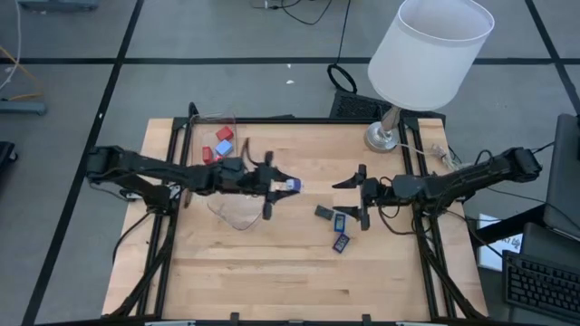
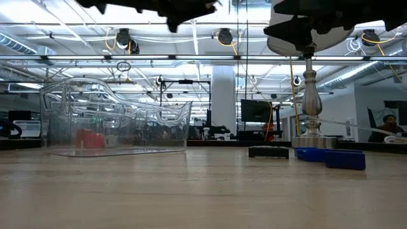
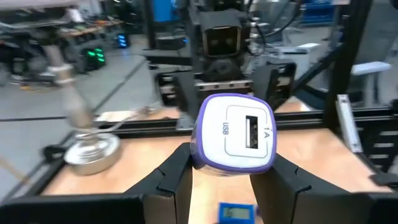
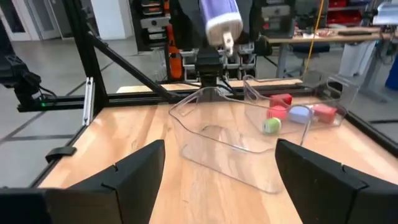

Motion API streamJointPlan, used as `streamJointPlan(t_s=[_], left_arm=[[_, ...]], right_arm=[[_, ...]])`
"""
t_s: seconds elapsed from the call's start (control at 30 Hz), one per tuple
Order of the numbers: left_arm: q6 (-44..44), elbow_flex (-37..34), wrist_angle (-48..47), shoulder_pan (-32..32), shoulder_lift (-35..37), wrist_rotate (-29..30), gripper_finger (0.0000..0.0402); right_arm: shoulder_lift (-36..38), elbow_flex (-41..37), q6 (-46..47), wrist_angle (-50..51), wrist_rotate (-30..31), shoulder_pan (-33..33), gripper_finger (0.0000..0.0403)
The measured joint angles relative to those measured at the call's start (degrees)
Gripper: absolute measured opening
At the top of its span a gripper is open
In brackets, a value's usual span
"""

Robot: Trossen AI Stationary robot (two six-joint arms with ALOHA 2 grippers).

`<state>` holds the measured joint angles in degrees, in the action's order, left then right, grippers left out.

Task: Pick & Place Office items
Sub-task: Put the blue charger adapter into the top transparent bin

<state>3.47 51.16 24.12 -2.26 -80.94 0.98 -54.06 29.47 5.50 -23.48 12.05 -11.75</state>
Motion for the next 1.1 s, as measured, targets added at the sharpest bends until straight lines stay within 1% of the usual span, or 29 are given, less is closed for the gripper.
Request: streamJointPlan(t_s=[0.07, 0.13, 0.33, 0.4, 0.5, 0.57, 0.67, 0.77, 0.93, 1.0, 1.1], left_arm=[[0.62, -3.05, -0.07, 0.00, 3.14, 2.47, 0.0133], [0.75, -6.87, 0.11, 0.29, 6.54, 6.31, 0.0133], [-1.84, -21.07, 3.29, 1.77, 18.29, 16.88, 0.0133], [-2.09, -25.40, 3.83, 2.31, 22.24, 21.90, 0.0133], [-3.74, -30.82, 4.62, 3.26, 28.55, 32.18, 0.0133], [-5.32, -33.73, 4.55, 3.81, 32.23, 36.80, 0.0133], [-7.14, -37.35, 4.36, 4.59, 36.35, 41.87, 0.0133], [-9.28, -39.96, 4.49, 5.37, 38.63, 46.71, 0.0133], [-15.48, -41.99, 2.77, 7.66, 39.01, 54.36, 0.0133], [-19.55, -41.99, -1.14, 9.03, 39.01, 56.08, 0.0134], [-25.99, -42.01, -6.92, 11.67, 38.99, 56.06, 0.0134]], right_arm=[[1.70, 0.00, 1.36, 2.09, 0.02, 0.00, 0.0293], [2.90, -0.04, 2.34, 3.38, 0.06, 0.00, 0.0293], [4.02, -1.95, 2.90, 2.95, 0.09, 0.00, 0.0293], [4.02, -2.77, 2.81, 2.06, 0.22, 0.10, 0.0293], [4.04, -3.97, 2.51, -0.20, 0.28, 0.61, 0.0293], [4.02, -4.91, 2.44, -2.13, 0.31, 1.13, 0.0293], [4.04, -5.77, 2.41, -4.50, 0.33, 1.87, 0.0293], [4.03, -6.57, 2.47, -5.84, 0.31, 2.42, 0.0293], [4.04, -7.68, 2.80, -8.54, 0.22, 2.47, 0.0293], [4.04, -8.24, 2.80, -9.83, 0.20, 2.45, 0.0293], [4.04, -8.91, 2.81, -11.57, 0.31, 2.45, 0.0293]])
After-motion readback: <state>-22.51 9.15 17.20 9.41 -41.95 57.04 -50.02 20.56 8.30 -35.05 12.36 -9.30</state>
